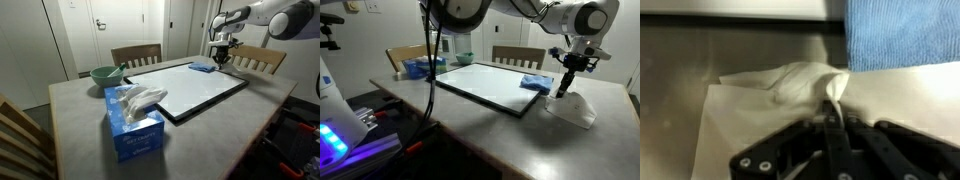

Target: Pick up the wipe and rub the white board

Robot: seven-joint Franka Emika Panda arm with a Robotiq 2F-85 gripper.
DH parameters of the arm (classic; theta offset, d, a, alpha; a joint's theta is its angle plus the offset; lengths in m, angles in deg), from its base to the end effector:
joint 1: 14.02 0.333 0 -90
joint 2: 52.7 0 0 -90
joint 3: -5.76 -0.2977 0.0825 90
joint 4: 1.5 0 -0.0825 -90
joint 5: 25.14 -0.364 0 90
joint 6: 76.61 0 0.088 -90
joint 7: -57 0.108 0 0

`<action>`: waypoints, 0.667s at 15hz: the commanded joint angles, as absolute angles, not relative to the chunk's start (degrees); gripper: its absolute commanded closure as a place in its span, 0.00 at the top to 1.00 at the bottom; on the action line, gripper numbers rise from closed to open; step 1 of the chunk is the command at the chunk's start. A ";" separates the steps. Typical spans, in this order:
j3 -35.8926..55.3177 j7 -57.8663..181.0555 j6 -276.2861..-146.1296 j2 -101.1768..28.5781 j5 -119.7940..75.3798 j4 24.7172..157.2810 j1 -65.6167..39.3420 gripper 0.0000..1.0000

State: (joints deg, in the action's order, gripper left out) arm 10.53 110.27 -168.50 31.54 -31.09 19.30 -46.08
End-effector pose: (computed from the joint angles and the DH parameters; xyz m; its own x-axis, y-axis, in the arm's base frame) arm 0.6201 -0.4016 0.1414 0.0348 -0.9882 -0.1493 -0.9834 -0.0604 0.1709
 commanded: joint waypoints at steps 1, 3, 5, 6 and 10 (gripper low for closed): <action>9.52 107.29 -174.03 31.51 -31.91 23.33 -46.34 0.00; 9.51 106.11 -174.42 31.32 -31.84 23.50 -46.23 0.27; 9.97 105.20 -173.93 31.18 -31.24 22.87 -45.86 0.38; 10.15 104.51 -173.42 31.12 -30.98 22.35 -45.63 0.45; 11.16 101.06 -170.36 30.91 -29.46 18.99 -44.01 0.75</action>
